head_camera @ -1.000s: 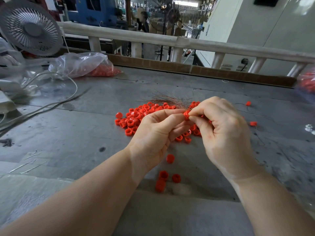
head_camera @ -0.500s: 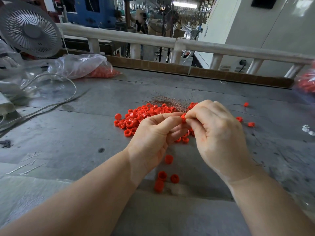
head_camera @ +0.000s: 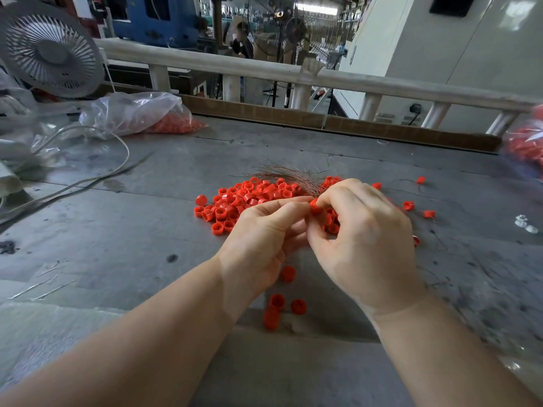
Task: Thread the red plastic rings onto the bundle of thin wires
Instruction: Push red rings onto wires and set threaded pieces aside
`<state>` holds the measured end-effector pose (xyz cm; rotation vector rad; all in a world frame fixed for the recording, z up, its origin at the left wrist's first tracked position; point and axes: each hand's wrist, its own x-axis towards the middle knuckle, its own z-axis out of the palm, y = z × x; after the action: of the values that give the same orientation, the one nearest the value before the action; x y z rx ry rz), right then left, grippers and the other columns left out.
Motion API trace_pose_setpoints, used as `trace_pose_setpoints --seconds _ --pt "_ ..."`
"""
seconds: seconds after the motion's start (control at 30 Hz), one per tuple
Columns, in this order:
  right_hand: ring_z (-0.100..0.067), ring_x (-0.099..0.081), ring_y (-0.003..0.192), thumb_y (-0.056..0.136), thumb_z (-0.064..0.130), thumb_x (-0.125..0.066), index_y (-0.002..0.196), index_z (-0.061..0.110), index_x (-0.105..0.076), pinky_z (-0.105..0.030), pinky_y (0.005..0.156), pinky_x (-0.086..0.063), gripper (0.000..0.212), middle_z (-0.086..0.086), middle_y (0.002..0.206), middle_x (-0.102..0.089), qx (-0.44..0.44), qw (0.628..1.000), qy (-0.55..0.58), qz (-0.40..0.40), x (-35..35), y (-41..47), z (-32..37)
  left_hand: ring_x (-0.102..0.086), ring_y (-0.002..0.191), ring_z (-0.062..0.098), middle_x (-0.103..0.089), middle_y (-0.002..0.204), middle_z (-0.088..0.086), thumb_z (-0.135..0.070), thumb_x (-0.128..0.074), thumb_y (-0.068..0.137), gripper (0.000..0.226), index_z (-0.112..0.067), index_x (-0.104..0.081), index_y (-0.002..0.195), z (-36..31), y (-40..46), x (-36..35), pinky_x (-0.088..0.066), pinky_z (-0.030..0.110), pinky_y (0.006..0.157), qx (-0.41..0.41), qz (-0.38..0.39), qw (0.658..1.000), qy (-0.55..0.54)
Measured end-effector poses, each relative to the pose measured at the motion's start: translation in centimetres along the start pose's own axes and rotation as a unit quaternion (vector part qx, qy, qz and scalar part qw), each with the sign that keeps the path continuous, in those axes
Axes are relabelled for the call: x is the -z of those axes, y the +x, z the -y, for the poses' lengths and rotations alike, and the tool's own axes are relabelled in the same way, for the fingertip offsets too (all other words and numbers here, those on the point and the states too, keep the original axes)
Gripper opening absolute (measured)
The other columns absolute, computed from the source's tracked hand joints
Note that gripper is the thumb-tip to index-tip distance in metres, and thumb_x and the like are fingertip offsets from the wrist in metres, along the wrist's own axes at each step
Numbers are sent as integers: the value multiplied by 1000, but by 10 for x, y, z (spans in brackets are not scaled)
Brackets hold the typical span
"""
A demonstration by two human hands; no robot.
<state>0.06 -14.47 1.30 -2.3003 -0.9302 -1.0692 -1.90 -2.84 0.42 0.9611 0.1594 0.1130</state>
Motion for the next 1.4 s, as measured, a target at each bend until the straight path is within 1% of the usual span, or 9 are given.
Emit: trace_pose_setpoints --seconds 0.3,0.47,0.57,0.67,0.73,0.9,1.07,1.27,1.4 --pt "-24 -59 65 70 2 -73 70 4 -64 -31 59 -49 9 -6 71 -62 -58 996 59 37 -3 2 -4 -50 59 15 -52 79 16 2 -55 87 14 -1 -66 79 3 4 0 -53 18 49 22 -18 1000 4" --pt "-25 -60 66 73 -3 -72 72 2 -67 -35 60 -52 6 -8 73 -64 -56 993 93 34 -3 2 -7 -42 49 10 -43 67 6 5 -53 87 9 4 -62 89 3 5 -1 -55 19 53 20 -15 1000 -8" --pt "-25 -60 66 73 -2 -72 74 1 -68 -34 61 -52 6 -9 74 -64 -48 994 92 38 -3 2 -7 -48 44 8 -48 58 7 4 -53 88 9 4 -62 90 3 4 -1 -55 20 53 21 -20 1000 -5" --pt "-24 -60 65 68 -4 -73 74 3 -66 -27 62 -48 11 -7 73 -64 -56 995 77 39 -4 2 -6 -59 47 10 -63 59 9 4 -56 86 10 0 -65 83 2 3 -1 -53 19 48 20 -27 999 6" --pt "-24 -60 64 65 -5 -73 73 3 -65 -26 62 -46 14 -7 73 -63 -60 995 70 42 -3 1 -6 -63 49 10 -66 60 9 3 -57 86 13 -2 -66 78 3 2 -2 -54 19 48 20 -33 999 15" --pt "-27 -60 65 68 -7 -72 75 1 -65 -31 63 -50 12 -10 73 -63 -38 996 63 45 -3 1 -8 -66 57 13 -69 65 9 1 -58 86 15 -4 -68 76 2 2 -3 -58 24 61 17 -34 999 30" --pt "-27 -60 65 73 -5 -70 78 0 -67 -39 61 -53 8 -10 75 -63 -18 995 86 54 -1 2 -12 -66 65 17 -69 72 12 -1 -60 85 12 -3 -69 78 1 2 -2 -56 30 73 20 -40 998 32" --pt "-25 -59 66 72 -2 -70 79 1 -67 -37 61 -52 8 -8 75 -62 -3 994 91 67 -2 2 -13 -67 56 15 -69 64 11 1 -59 85 10 1 -66 79 -1 0 -1 -57 23 58 29 -34 999 17" --pt "-25 -58 65 71 -1 -70 76 0 -65 -34 61 -49 7 -9 73 -61 7 995 81 57 -3 2 -13 -67 56 16 -68 64 13 1 -59 83 10 6 -66 79 -2 0 -1 -57 22 55 38 -31 999 10"
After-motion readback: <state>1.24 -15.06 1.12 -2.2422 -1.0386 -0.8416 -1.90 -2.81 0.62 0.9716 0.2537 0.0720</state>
